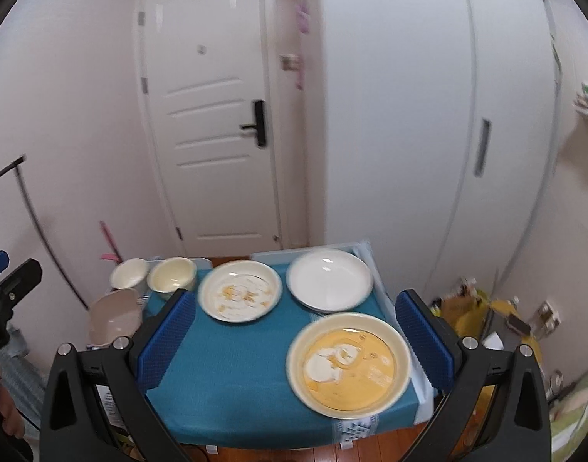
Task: Organize plates and bowls
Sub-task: 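Reach both grippers to the yellow lion plate rim and close them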
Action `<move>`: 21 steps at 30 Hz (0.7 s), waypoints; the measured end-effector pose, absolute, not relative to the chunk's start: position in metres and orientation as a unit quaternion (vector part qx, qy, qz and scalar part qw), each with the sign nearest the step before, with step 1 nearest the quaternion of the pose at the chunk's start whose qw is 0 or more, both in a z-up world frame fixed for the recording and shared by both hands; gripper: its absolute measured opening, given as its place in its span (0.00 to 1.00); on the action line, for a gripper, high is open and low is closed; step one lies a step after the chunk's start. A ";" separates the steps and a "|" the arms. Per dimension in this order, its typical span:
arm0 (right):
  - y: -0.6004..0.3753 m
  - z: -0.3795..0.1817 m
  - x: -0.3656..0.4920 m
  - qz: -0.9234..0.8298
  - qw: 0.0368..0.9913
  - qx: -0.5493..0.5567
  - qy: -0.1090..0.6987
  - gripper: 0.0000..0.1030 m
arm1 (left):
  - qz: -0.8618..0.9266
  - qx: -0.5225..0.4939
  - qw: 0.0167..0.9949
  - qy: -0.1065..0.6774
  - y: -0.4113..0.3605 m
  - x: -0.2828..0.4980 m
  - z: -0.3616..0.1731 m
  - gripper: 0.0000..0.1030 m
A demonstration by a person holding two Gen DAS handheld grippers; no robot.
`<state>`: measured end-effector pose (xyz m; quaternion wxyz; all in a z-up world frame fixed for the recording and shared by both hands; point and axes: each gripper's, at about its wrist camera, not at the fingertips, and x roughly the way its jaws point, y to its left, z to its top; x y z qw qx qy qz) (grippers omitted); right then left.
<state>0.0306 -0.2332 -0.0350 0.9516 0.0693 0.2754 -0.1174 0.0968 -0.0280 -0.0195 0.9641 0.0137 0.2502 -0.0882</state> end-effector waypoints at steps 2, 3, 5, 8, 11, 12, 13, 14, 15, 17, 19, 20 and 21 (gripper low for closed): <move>-0.252 -0.045 0.035 -0.130 0.946 0.080 0.285 1.00 | -0.115 0.014 0.954 0.275 -0.043 0.120 -0.033 1.00; -0.262 -0.050 0.037 -0.136 0.943 0.086 0.291 1.00 | -0.128 0.016 0.950 0.285 -0.051 0.130 -0.039 1.00; -0.284 -0.065 0.043 -0.149 0.935 0.100 0.307 1.00 | -0.164 0.022 0.936 0.311 -0.068 0.153 -0.056 1.00; -0.316 -0.091 0.052 -0.158 0.919 0.133 0.337 1.00 | -0.234 0.025 0.904 0.357 -0.100 0.186 -0.090 1.00; -0.341 -0.122 0.062 -0.165 0.900 0.159 0.370 1.00 | -0.273 0.029 0.872 0.406 -0.128 0.215 -0.126 1.00; -0.345 -0.130 0.064 -0.166 0.895 0.167 0.379 0.99 | -0.283 0.031 0.860 0.423 -0.137 0.222 -0.140 1.00; -0.353 -0.142 0.067 -0.163 0.888 0.183 0.389 0.98 | -0.294 0.034 0.847 0.443 -0.146 0.229 -0.154 1.00; -0.362 -0.154 0.069 -0.157 0.881 0.202 0.399 0.94 | -0.300 0.038 0.837 0.456 -0.151 0.233 -0.166 0.99; -0.366 -0.164 0.070 -0.154 0.875 0.217 0.405 0.89 | -0.307 0.044 0.825 0.472 -0.159 0.238 -0.181 0.99; -0.380 -0.186 0.075 -0.144 0.859 0.249 0.423 0.81 | -0.319 0.051 0.808 0.494 -0.173 0.245 -0.200 0.97; -0.387 -0.202 0.079 -0.136 0.850 0.262 0.436 0.74 | -0.328 0.052 0.790 0.515 -0.184 0.250 -0.219 0.93; -0.391 -0.211 0.083 -0.132 0.845 0.265 0.445 0.70 | -0.333 0.050 0.781 0.525 -0.189 0.252 -0.228 0.88; -0.395 -0.218 0.086 -0.127 0.840 0.266 0.455 0.65 | -0.335 0.049 0.774 0.535 -0.195 0.255 -0.237 0.85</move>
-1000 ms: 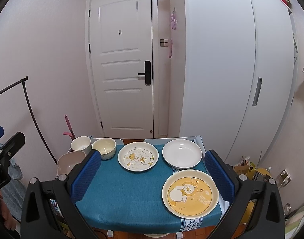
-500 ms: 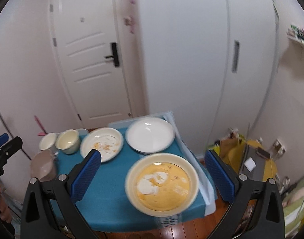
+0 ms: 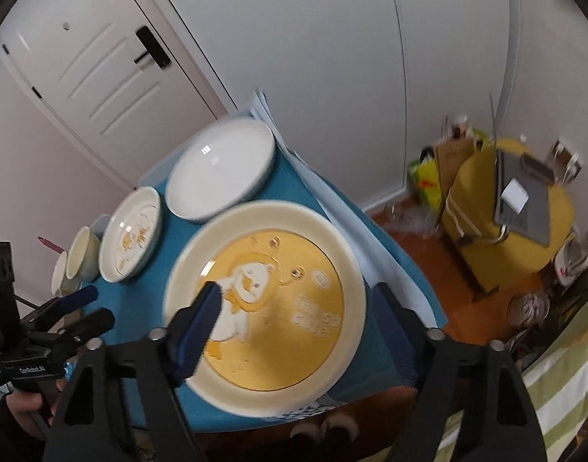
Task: Organize plates and bowls
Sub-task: 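Reach both grippers to the yellow lion plate rim and close them, then lift the yellow lion plate with both grippers, lower it beside the beige basin, open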
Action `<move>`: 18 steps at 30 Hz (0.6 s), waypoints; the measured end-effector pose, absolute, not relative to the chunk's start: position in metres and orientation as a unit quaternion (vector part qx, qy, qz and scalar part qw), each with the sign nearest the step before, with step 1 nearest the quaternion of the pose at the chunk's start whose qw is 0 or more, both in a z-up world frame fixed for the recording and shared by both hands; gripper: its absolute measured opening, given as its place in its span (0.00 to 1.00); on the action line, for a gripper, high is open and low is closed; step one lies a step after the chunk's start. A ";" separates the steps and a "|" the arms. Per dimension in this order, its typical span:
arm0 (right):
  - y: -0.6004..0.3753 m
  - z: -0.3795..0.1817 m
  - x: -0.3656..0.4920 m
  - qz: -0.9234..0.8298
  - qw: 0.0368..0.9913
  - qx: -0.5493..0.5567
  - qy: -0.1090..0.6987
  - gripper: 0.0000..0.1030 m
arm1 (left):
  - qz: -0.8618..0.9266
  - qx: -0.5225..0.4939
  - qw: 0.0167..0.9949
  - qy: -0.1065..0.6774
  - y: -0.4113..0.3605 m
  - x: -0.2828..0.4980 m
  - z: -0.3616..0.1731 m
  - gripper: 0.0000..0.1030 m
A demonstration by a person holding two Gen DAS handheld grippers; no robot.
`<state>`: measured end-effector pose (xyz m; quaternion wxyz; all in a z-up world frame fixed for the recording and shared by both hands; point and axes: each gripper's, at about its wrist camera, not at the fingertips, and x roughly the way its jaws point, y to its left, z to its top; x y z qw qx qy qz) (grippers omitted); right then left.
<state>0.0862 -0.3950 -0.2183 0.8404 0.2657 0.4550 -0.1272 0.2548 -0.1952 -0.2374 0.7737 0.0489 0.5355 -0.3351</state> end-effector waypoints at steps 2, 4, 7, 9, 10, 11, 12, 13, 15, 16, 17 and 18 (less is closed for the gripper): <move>-0.401 -0.230 0.093 -0.113 0.835 0.264 0.469 0.60 | -0.338 0.047 0.759 0.554 -0.202 0.256 -0.251 0.78; -0.407 -0.241 0.101 -0.098 0.829 0.258 0.486 0.56 | -0.334 0.048 0.749 0.570 -0.209 0.256 -0.265 0.73; -0.416 -0.253 0.109 -0.075 0.826 0.244 0.503 0.46 | -0.317 0.051 0.748 0.580 -0.218 0.254 -0.278 0.62; -0.421 -0.261 0.112 -0.057 0.823 0.233 0.515 0.36 | -0.298 0.053 0.753 0.584 -0.223 0.251 -0.284 0.55; -0.422 -0.264 0.113 -0.048 0.822 0.228 0.520 0.34 | -0.289 0.051 0.754 0.588 -0.224 0.251 -0.288 0.50; -0.425 -0.266 0.114 -0.036 0.820 0.224 0.526 0.30 | -0.280 0.048 0.754 0.592 -0.225 0.249 -0.292 0.44; -0.425 -0.267 0.115 -0.029 0.818 0.220 0.530 0.27 | -0.273 0.046 0.755 0.595 -0.226 0.247 -0.293 0.42; -0.427 -0.268 0.115 -0.019 0.818 0.213 0.533 0.26 | -0.262 0.046 0.756 0.598 -0.227 0.245 -0.296 0.37; -0.429 -0.271 0.116 -0.003 0.818 0.201 0.539 0.20 | -0.245 0.046 0.763 0.597 -0.230 0.240 -0.299 0.29; -0.430 -0.273 0.118 0.006 0.817 0.195 0.542 0.19 | -0.239 0.041 0.768 0.593 -0.230 0.238 -0.299 0.26; -0.430 -0.275 0.119 0.013 0.817 0.189 0.545 0.16 | -0.234 0.033 0.770 0.593 -0.231 0.237 -0.299 0.23; -0.431 -0.276 0.120 0.017 0.816 0.184 0.548 0.13 | -0.229 0.027 0.772 0.592 -0.231 0.236 -0.299 0.23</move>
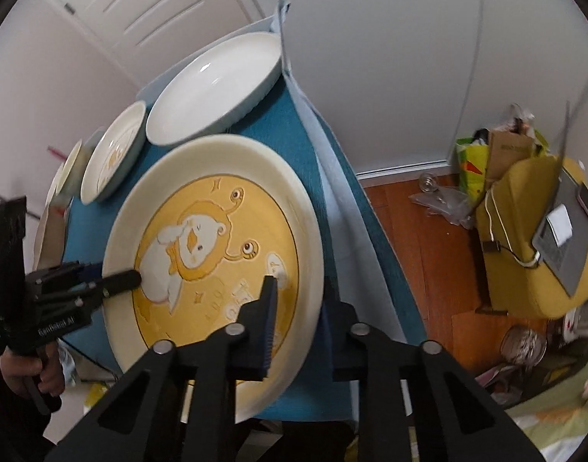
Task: Organize plates and bowls
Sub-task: 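Lift the yellow lion plate with both grippers, lower it beside the beige basin, open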
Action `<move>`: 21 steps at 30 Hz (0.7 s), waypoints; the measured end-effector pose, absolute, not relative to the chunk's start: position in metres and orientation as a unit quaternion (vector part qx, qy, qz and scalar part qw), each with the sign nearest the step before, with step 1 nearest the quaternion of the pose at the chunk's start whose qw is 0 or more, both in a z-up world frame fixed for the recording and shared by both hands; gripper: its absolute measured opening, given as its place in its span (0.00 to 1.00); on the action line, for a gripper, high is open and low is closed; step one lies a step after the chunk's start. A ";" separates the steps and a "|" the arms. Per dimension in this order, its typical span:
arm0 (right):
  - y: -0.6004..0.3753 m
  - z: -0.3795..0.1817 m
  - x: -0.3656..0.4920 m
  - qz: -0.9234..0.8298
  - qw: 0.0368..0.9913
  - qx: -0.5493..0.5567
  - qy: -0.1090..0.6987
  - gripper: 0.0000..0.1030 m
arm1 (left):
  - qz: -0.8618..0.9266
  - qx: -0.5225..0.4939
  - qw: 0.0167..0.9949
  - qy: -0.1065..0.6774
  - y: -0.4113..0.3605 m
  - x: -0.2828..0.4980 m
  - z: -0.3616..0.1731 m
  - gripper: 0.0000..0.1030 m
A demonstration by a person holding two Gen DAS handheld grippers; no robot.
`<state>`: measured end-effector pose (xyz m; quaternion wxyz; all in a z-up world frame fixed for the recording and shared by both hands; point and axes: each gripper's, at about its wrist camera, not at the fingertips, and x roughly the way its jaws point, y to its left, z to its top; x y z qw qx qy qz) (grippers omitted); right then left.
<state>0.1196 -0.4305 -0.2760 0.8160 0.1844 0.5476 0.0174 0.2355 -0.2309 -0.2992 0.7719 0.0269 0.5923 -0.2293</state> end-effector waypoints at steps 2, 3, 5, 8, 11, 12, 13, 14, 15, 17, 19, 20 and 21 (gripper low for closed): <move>-0.433 -0.276 0.121 0.026 0.818 0.178 0.547 0.12 | -0.222 0.023 0.777 0.589 -0.235 0.233 -0.300 0.19; -0.433 -0.276 0.122 0.026 0.818 0.173 0.548 0.11 | -0.216 0.026 0.781 0.585 -0.237 0.232 -0.299 0.20; -0.433 -0.273 0.124 0.032 0.821 0.161 0.547 0.11 | -0.205 0.024 0.787 0.581 -0.243 0.230 -0.303 0.20; -0.432 -0.272 0.126 0.044 0.821 0.146 0.550 0.11 | -0.197 0.016 0.792 0.577 -0.244 0.228 -0.304 0.20; -0.430 -0.271 0.129 0.052 0.822 0.126 0.553 0.11 | -0.187 0.016 0.795 0.577 -0.242 0.228 -0.297 0.20; -0.430 -0.271 0.129 0.054 0.822 0.121 0.554 0.11 | -0.187 0.015 0.795 0.577 -0.242 0.228 -0.297 0.20; -0.429 -0.271 0.129 0.057 0.823 0.116 0.553 0.11 | -0.184 0.014 0.796 0.577 -0.240 0.229 -0.293 0.20; -0.429 -0.271 0.129 0.059 0.824 0.113 0.553 0.11 | -0.181 0.013 0.797 0.576 -0.240 0.229 -0.293 0.20; -0.429 -0.270 0.129 0.061 0.824 0.110 0.552 0.11 | -0.178 0.011 0.798 0.575 -0.240 0.228 -0.292 0.20; -0.427 -0.267 0.130 0.065 0.828 0.100 0.548 0.11 | -0.174 0.007 0.801 0.573 -0.236 0.222 -0.288 0.20; -0.425 -0.263 0.131 0.070 0.832 0.092 0.542 0.11 | -0.169 0.001 0.805 0.568 -0.233 0.218 -0.285 0.20; -0.424 -0.261 0.132 0.074 0.835 0.088 0.538 0.11 | -0.166 -0.003 0.808 0.565 -0.230 0.216 -0.282 0.20; -0.422 -0.260 0.132 0.077 0.837 0.084 0.536 0.11 | -0.163 -0.005 0.811 0.562 -0.227 0.213 -0.279 0.20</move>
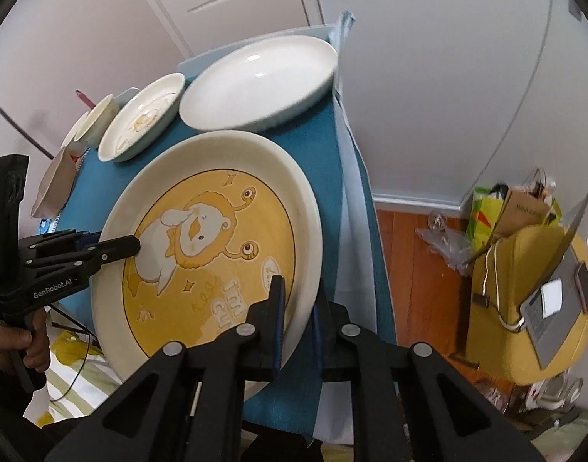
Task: Organize plates and bowls
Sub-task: 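Lift the yellow lion plate with both grippers, lower it beside the beige basin, open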
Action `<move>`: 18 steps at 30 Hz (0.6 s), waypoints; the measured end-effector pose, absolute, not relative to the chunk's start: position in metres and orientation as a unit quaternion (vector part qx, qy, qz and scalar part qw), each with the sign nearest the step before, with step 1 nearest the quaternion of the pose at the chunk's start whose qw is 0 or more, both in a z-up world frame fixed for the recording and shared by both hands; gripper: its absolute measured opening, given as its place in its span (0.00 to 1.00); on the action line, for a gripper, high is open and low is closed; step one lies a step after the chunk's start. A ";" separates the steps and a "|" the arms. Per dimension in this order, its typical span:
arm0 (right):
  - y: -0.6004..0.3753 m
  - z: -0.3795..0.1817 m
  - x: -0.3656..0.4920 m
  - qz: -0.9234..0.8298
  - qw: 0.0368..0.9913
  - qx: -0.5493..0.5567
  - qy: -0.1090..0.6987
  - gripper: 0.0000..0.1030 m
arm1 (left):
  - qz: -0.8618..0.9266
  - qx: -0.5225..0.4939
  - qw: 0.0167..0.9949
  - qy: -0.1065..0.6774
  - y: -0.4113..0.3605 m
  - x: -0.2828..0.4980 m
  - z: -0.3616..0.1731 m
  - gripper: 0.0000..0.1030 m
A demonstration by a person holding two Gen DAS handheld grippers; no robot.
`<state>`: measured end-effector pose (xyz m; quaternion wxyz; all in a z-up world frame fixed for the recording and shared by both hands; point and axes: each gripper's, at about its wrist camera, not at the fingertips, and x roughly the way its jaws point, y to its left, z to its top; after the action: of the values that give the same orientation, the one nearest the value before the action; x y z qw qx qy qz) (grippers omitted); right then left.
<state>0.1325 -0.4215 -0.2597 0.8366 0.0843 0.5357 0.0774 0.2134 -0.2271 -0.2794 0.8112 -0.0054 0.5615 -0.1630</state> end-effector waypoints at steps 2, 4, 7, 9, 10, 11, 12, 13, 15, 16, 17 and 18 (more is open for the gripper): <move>-0.417 -0.255 0.135 0.084 0.841 0.073 0.529 0.11 | -0.157 -0.009 0.817 0.555 -0.222 0.206 -0.274 0.20; -0.412 -0.250 0.138 0.091 0.844 0.065 0.525 0.12 | -0.152 -0.014 0.820 0.551 -0.216 0.203 -0.266 0.20; -0.401 -0.237 0.143 0.107 0.848 0.058 0.516 0.12 | -0.136 -0.024 0.829 0.542 -0.198 0.197 -0.247 0.20; -0.391 -0.229 0.146 0.118 0.849 0.056 0.511 0.12 | -0.123 -0.034 0.834 0.536 -0.184 0.191 -0.235 0.20; -0.384 -0.223 0.150 0.127 0.849 0.053 0.510 0.12 | -0.115 -0.040 0.837 0.533 -0.176 0.190 -0.230 0.20; -0.377 -0.219 0.152 0.134 0.849 0.051 0.509 0.12 | -0.108 -0.045 0.840 0.530 -0.169 0.187 -0.224 0.20; -0.369 -0.215 0.154 0.142 0.848 0.049 0.509 0.12 | -0.101 -0.052 0.843 0.526 -0.159 0.185 -0.221 0.20; -0.362 -0.212 0.157 0.149 0.847 0.047 0.508 0.12 | -0.094 -0.058 0.845 0.523 -0.148 0.183 -0.216 0.20; -0.343 -0.208 0.164 0.165 0.845 0.042 0.507 0.12 | -0.079 -0.068 0.848 0.519 -0.131 0.180 -0.209 0.20; -0.335 -0.206 0.167 0.171 0.844 0.039 0.506 0.12 | -0.072 -0.072 0.849 0.518 -0.120 0.177 -0.206 0.20; -0.323 -0.205 0.171 0.178 0.844 0.036 0.504 0.12 | -0.067 -0.074 0.850 0.517 -0.110 0.176 -0.204 0.20; -0.315 -0.204 0.174 0.183 0.844 0.035 0.504 0.12 | -0.060 -0.075 0.851 0.516 -0.096 0.174 -0.203 0.20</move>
<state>0.1736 -0.3147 -0.2042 0.8436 0.0346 0.5037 0.1830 0.1738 -0.0964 -0.2025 0.8508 -0.0754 0.5165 -0.0601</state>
